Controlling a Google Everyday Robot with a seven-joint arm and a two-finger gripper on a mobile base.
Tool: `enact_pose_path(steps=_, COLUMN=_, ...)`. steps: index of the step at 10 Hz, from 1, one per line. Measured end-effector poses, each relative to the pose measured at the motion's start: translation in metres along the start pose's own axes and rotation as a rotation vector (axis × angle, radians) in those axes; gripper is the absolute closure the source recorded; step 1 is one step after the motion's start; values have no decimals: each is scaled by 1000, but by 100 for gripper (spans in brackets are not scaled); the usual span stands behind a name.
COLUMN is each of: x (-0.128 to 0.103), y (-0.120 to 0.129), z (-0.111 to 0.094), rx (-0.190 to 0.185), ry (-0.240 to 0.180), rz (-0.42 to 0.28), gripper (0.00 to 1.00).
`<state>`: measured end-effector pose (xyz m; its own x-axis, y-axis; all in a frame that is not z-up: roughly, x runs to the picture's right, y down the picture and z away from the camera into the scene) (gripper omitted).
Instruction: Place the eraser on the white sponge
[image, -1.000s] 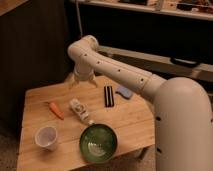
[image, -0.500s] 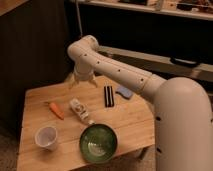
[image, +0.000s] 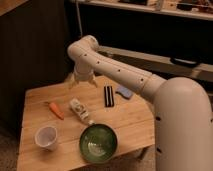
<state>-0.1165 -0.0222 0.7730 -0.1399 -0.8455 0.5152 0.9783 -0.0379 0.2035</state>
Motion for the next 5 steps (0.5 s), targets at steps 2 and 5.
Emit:
enact_pose_path(steps=2, x=1, y=0, z=0, rx=-1, ry=1, rz=1, gripper=20)
enact_pose_path(steps=5, x=19, y=16, z=6, rx=-30, ry=33, rz=4, gripper=20)
